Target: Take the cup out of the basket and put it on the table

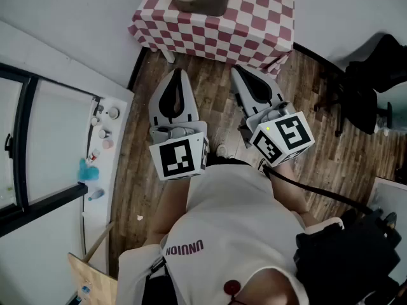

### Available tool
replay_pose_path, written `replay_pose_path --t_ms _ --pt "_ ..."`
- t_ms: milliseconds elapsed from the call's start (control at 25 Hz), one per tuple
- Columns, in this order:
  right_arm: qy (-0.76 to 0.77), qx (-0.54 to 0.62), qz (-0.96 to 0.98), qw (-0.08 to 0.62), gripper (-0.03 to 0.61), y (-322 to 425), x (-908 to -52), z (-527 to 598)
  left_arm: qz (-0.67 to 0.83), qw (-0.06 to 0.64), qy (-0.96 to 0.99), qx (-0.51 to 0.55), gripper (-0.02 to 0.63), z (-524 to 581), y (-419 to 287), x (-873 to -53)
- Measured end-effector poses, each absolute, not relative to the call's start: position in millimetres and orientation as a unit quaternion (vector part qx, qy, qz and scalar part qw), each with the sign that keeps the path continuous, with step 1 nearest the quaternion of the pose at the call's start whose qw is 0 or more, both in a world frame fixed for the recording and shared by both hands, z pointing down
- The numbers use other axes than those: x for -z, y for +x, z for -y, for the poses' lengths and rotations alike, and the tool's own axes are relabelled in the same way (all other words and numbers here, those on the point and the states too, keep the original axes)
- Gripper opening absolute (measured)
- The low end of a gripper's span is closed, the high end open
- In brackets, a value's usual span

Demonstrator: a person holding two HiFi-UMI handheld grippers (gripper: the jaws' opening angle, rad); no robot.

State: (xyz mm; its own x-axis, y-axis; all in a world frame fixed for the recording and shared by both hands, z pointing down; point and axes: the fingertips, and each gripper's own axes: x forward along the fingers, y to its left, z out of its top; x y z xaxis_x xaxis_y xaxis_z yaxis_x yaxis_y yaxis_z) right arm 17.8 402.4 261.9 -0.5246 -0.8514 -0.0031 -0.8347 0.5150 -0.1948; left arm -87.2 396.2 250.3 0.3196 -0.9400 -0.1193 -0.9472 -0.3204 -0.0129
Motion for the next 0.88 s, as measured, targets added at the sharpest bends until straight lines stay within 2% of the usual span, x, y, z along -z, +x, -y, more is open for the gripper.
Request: replay_pose_path --t_ms 880 --pt "-0.478 0.093 -0.871 0.06 0.017 -1 -262 -397 -0.587 0.044 -0.807 -0.039 0.011 -394 -110 -251"
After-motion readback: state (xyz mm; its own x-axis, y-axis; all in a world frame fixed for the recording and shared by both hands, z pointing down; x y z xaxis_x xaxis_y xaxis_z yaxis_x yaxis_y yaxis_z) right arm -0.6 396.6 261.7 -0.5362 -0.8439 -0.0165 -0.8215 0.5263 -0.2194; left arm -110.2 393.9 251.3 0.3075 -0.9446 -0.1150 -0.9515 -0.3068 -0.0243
